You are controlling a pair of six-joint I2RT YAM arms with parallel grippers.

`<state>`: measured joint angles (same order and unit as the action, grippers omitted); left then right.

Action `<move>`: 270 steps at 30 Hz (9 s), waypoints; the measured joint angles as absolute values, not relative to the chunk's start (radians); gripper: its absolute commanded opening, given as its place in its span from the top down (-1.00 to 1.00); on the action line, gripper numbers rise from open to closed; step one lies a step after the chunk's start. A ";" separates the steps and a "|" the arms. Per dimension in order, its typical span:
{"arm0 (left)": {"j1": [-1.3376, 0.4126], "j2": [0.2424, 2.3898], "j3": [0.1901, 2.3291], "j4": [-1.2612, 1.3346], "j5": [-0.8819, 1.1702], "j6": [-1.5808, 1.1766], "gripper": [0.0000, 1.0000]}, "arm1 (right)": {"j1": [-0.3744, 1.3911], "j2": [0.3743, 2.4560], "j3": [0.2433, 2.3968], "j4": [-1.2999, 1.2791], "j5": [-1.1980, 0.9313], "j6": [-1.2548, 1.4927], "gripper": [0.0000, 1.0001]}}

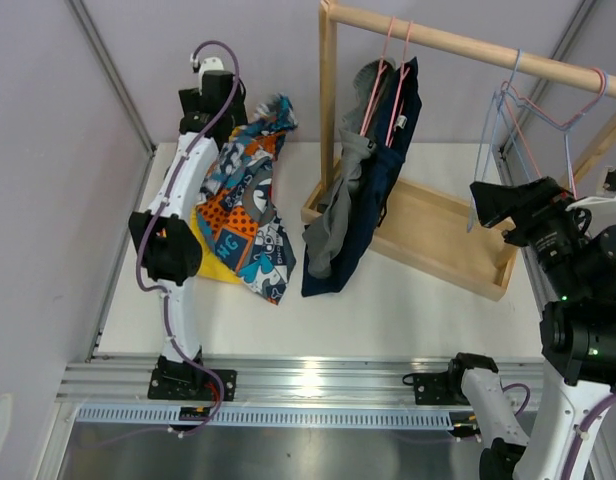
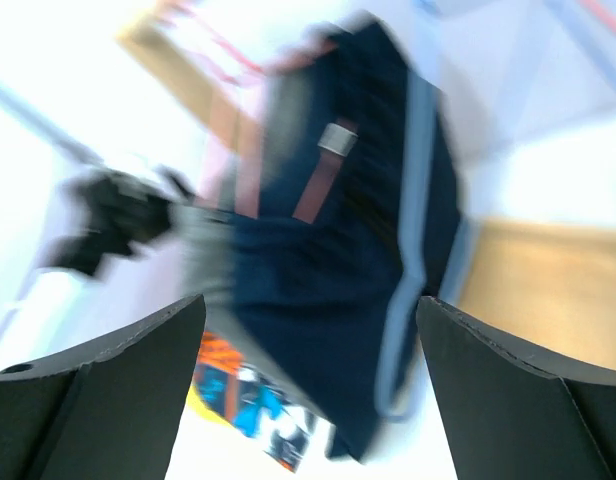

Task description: Remove the shorts from the hanger

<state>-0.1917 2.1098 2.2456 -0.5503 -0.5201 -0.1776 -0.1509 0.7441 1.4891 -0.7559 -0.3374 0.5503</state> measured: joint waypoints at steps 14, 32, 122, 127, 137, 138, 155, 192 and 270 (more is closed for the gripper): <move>-0.177 1.296 1.528 -0.501 -0.379 -0.243 -0.99 | 0.038 1.121 1.763 -0.427 -0.454 0.710 -0.80; -0.177 1.084 1.140 -0.390 -0.299 -0.236 -0.98 | 0.322 1.486 1.834 -0.417 -0.081 0.567 -0.05; -1.240 1.482 1.446 0.037 -0.503 -0.139 1.00 | 0.450 0.673 1.341 -0.894 -0.174 0.921 1.00; -1.211 1.523 1.550 -0.060 -0.498 -0.126 1.00 | 0.450 0.723 1.548 -0.951 -0.165 0.895 1.00; -1.632 1.286 1.083 -0.408 -0.707 -0.203 1.00 | 0.414 1.096 1.935 -0.899 -0.119 0.712 1.00; -1.654 1.253 1.061 -0.473 -0.733 -0.244 1.00 | 0.387 1.129 1.958 -0.888 -0.130 0.701 1.00; -1.360 0.741 1.184 -0.727 -1.050 -0.157 1.00 | 0.029 1.324 1.629 -0.486 -0.431 0.764 1.00; -0.183 1.929 2.033 -0.570 -0.292 -0.159 -0.99 | 0.125 0.900 1.420 -0.452 -0.616 0.775 -0.82; -0.944 1.176 1.118 0.175 0.049 -0.217 0.96 | 0.543 1.515 2.033 -0.436 -0.270 0.881 1.00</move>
<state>-0.9436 1.1759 1.1183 0.1749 0.0490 -0.2173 0.5430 1.5146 2.0331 -0.4362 -0.2703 0.8806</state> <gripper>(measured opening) 0.313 0.054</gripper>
